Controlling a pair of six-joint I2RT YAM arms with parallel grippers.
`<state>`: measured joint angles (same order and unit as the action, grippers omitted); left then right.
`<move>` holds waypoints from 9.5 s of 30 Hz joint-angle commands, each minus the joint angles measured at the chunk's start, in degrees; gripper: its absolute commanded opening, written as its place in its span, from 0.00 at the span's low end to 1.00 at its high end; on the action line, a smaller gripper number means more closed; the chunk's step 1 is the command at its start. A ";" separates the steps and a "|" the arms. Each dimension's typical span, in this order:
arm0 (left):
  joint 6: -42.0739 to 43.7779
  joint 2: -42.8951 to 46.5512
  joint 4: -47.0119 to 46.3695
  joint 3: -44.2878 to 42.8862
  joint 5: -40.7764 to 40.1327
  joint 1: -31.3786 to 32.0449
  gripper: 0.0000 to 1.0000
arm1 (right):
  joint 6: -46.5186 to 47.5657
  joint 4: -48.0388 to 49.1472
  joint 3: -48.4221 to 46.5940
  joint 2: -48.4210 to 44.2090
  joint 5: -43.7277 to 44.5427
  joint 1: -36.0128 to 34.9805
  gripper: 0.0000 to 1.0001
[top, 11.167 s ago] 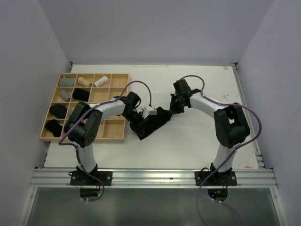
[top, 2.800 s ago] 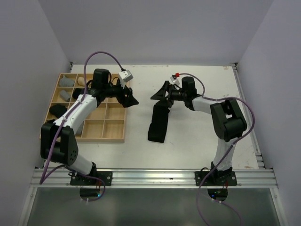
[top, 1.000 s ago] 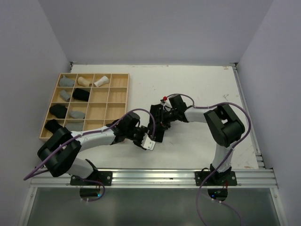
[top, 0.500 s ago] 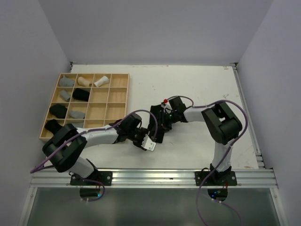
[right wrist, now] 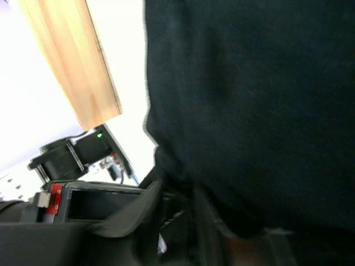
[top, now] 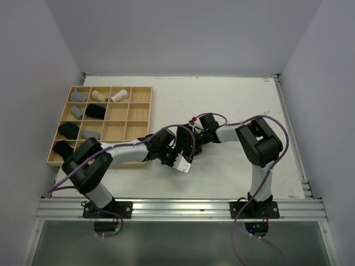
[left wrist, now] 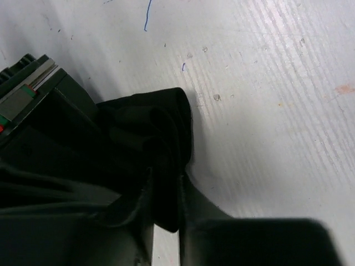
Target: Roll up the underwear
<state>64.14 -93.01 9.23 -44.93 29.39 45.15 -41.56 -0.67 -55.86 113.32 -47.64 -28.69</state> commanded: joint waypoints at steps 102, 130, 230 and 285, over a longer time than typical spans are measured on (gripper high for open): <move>-5.84 27.24 13.00 -2.91 15.18 -28.99 0.60 | 26.53 10.52 6.74 6.91 4.40 -6.65 0.11; 6.70 14.53 -6.71 16.45 -0.11 -5.95 0.41 | 27.94 4.36 2.33 13.33 7.56 -6.03 0.11; 6.77 16.09 35.77 -18.91 23.71 -43.13 0.54 | 28.83 -5.66 -3.99 7.86 6.69 -12.72 0.00; 15.04 -34.05 66.24 -37.93 15.43 -17.98 0.00 | 28.20 -4.91 8.08 -44.17 31.53 0.66 0.59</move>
<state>79.26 -116.36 61.60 -79.70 44.93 28.80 -16.25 -11.62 -55.31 78.39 -23.49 -26.96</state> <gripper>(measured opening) 0.064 0.613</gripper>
